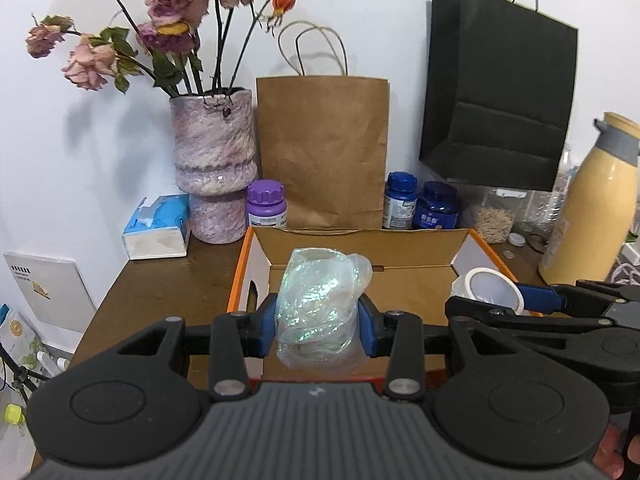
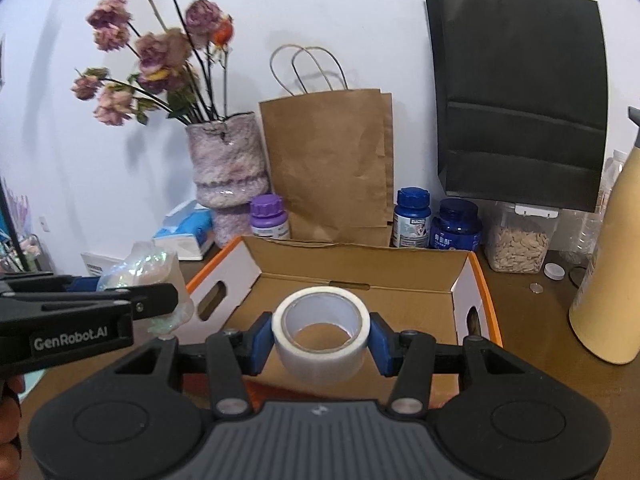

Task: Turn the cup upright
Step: 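Carry the bundle and tape roll into the cardboard box and release both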

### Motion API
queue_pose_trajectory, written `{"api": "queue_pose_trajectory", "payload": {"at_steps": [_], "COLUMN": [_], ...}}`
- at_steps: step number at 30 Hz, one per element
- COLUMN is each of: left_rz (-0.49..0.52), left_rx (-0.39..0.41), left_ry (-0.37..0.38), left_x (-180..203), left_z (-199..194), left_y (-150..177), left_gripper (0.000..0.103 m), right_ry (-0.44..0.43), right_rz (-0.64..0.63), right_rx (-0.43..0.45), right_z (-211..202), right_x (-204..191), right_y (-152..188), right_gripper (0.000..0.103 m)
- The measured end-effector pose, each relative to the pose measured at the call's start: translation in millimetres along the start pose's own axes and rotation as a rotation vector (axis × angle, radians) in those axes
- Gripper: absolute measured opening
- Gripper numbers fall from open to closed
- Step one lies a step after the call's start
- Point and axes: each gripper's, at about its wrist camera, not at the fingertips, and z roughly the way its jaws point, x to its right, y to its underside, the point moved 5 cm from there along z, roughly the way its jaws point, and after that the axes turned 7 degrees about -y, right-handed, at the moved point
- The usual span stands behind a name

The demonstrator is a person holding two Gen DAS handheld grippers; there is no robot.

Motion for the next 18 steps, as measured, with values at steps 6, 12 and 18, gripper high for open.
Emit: {"api": "queue_pose_trajectory", "payload": {"at_steps": [6,12,18], "left_rz": [0.007,0.031,0.022], "left_rx": [-0.059,-0.109,-0.151], "left_ry": [-0.020,-0.037,-0.045], "left_x": [3.4,5.4,6.6], "left_z": [37.7,70.4,96.8], "left_y": [-6.7,-9.0,-5.9], "left_gripper": [0.041,0.040,0.041], "right_ry": [0.030,0.061,0.078], "right_rz": [0.011,0.023,0.025], "right_rx": [-0.049,-0.096,-0.140], "right_z": [34.9,65.1,90.5], "right_x": [15.8,29.8,38.2], "right_y": [-8.2,-9.2,-5.2], "right_gripper": [0.049,0.049,0.049]}}
